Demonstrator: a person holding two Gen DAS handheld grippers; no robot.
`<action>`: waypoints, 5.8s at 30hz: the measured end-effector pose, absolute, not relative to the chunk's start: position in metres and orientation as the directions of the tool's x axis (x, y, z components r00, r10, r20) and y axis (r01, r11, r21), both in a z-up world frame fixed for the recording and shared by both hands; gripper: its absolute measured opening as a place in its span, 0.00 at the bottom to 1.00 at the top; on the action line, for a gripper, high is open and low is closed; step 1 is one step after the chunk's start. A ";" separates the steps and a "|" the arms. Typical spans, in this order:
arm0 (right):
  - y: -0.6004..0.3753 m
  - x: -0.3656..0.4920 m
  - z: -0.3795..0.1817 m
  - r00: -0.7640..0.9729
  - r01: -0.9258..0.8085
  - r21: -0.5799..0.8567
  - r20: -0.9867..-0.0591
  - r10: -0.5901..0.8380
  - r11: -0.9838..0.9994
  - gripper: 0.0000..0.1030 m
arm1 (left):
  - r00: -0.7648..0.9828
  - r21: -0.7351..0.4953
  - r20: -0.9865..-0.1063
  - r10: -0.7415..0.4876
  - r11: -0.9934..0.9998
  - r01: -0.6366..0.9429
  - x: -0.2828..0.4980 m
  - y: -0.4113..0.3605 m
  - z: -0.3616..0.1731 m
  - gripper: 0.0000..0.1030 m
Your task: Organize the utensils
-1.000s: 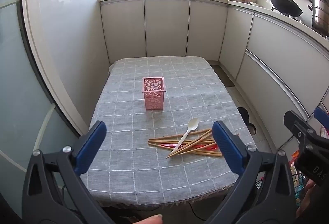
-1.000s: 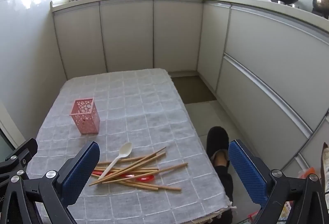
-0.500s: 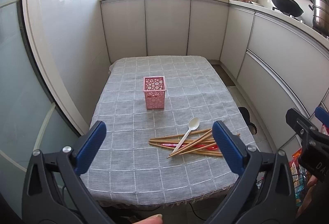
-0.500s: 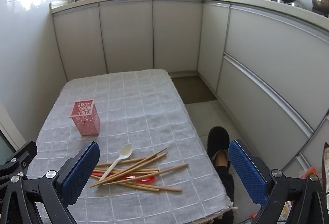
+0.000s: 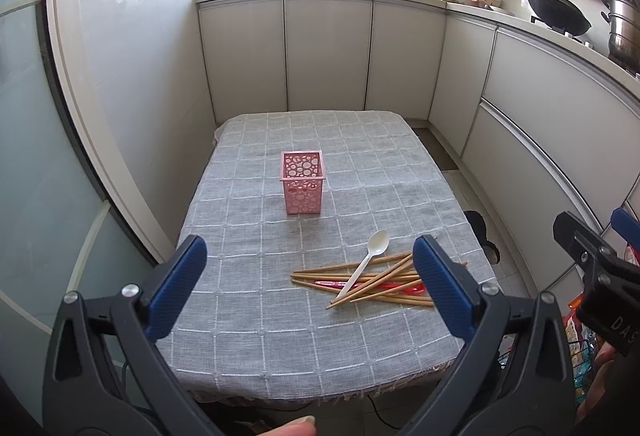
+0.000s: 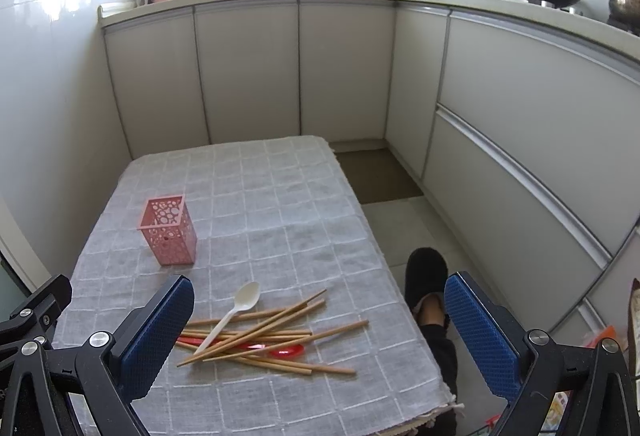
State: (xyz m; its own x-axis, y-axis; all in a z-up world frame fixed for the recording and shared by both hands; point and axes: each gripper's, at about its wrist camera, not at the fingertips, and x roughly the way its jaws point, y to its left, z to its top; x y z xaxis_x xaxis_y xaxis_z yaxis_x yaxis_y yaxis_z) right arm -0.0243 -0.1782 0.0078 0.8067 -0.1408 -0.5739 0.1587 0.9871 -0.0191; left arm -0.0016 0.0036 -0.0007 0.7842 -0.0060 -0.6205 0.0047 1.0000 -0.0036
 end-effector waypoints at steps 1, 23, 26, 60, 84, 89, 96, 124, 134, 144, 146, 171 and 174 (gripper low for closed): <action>-0.178 -0.025 0.008 0.807 0.159 -0.019 -0.573 -0.141 0.987 1.00 | 0.784 -0.003 -0.620 -0.005 1.000 0.004 -0.002 0.004 -0.001 0.99; -0.175 -0.028 0.010 0.810 0.158 -0.016 -0.570 -0.139 0.987 1.00 | 0.787 0.000 -0.617 0.004 1.000 -0.005 -0.003 0.006 0.000 0.99; -0.175 -0.028 0.011 0.810 0.158 -0.015 -0.570 -0.138 0.987 1.00 | 0.788 0.002 -0.616 0.005 1.000 -0.005 -0.003 0.005 0.000 0.99; -0.181 -0.013 -0.003 0.800 0.132 0.005 -0.591 -0.103 0.991 1.00 | 0.785 0.034 -0.617 0.054 0.999 -0.042 0.006 0.003 -0.005 0.99; -0.240 0.085 -0.115 0.574 0.165 0.045 -0.817 -0.059 0.985 1.00 | 0.428 -0.102 -0.885 -0.184 0.973 0.208 0.145 -0.021 -0.113 0.99; -0.260 0.101 -0.146 0.514 0.204 0.089 -0.857 -0.029 0.975 1.00 | 0.324 -0.227 -0.902 -0.284 0.952 0.204 0.170 -0.023 -0.146 0.88; -0.281 0.122 -0.190 0.425 0.259 0.257 -0.896 0.129 0.931 0.83 | 0.202 -0.334 -0.897 -0.393 0.902 0.272 0.195 -0.056 -0.173 0.66; -0.320 0.149 -0.257 0.480 0.445 0.522 -0.825 0.299 0.727 0.32 | 0.101 -0.309 -0.904 -0.415 0.799 0.516 0.232 -0.157 -0.225 0.24; -0.321 0.151 -0.258 0.482 0.457 0.526 -0.824 0.297 0.718 0.32 | 0.133 -0.267 -0.912 -0.388 0.808 0.525 0.237 -0.167 -0.231 0.11; -0.318 0.167 -0.255 0.435 0.517 0.490 -0.857 0.278 0.702 0.33 | 0.174 -0.266 -0.900 -0.399 0.820 0.506 0.244 -0.148 -0.216 0.06; -0.317 0.168 -0.255 0.425 0.531 0.500 -0.855 0.296 0.684 0.34 | 0.183 -0.267 -0.898 -0.400 0.826 0.497 0.245 -0.143 -0.212 0.06; -0.276 0.189 -0.252 0.395 0.390 0.533 -0.834 0.386 0.751 0.10 | 0.267 -0.268 -0.880 -0.393 0.874 0.406 0.221 -0.080 -0.167 0.06; -0.276 0.178 -0.236 0.434 0.372 0.535 -0.823 0.367 0.759 0.10 | 0.296 -0.265 -0.869 -0.396 0.879 0.396 0.216 -0.070 -0.155 0.06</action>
State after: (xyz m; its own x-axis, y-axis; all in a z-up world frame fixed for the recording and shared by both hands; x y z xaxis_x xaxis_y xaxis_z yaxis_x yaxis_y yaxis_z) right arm 0.1776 -0.2757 -0.2362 0.4340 0.3670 -0.8227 0.3715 0.7591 0.5346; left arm 0.2161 -0.0699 -0.1551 0.2960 -0.3955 -0.8694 0.3958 0.8792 -0.2652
